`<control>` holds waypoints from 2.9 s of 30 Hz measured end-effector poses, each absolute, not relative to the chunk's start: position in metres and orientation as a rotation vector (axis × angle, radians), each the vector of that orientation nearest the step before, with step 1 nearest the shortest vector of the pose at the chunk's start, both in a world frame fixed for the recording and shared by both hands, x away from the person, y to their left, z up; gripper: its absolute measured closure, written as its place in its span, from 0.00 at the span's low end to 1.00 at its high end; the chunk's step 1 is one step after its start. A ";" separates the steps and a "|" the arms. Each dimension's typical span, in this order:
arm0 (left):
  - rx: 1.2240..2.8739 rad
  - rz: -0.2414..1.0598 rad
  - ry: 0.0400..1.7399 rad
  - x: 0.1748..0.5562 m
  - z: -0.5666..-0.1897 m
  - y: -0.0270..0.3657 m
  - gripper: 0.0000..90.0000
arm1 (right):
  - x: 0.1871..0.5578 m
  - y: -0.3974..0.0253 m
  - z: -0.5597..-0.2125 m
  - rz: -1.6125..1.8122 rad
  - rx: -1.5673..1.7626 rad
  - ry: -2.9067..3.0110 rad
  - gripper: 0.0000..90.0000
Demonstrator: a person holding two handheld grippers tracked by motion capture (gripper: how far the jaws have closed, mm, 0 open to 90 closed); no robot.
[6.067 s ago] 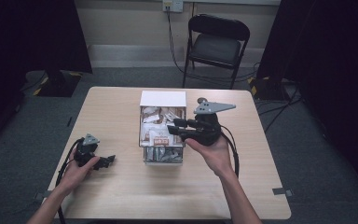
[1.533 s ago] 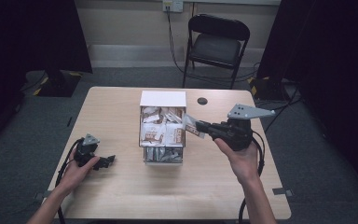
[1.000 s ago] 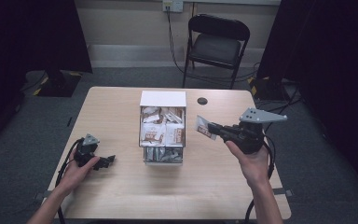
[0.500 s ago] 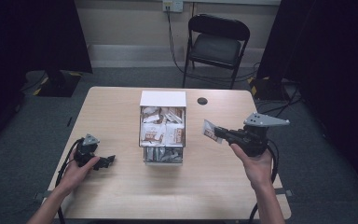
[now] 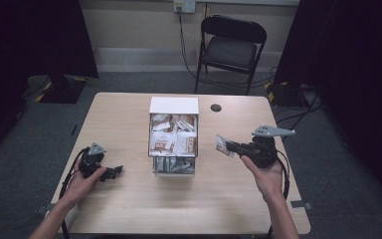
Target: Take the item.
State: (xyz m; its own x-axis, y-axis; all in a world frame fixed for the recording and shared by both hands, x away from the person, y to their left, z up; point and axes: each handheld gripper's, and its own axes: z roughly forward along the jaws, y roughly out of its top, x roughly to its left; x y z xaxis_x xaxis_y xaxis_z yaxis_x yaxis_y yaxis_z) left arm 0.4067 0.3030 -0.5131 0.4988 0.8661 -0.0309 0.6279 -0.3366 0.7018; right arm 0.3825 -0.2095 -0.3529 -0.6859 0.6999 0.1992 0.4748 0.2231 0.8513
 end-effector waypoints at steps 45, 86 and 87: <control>2.087 0.466 1.218 0.406 -0.513 0.303 0.00 | 0.426 -0.177 -0.456 1.259 1.221 2.477 1.00; 2.087 0.466 1.218 0.406 -0.513 0.303 0.00 | 0.435 -0.181 -0.484 1.170 1.347 2.419 0.72; 2.086 0.466 1.219 0.406 -0.513 0.303 0.00 | 0.435 -0.182 -0.483 1.171 1.352 2.413 0.71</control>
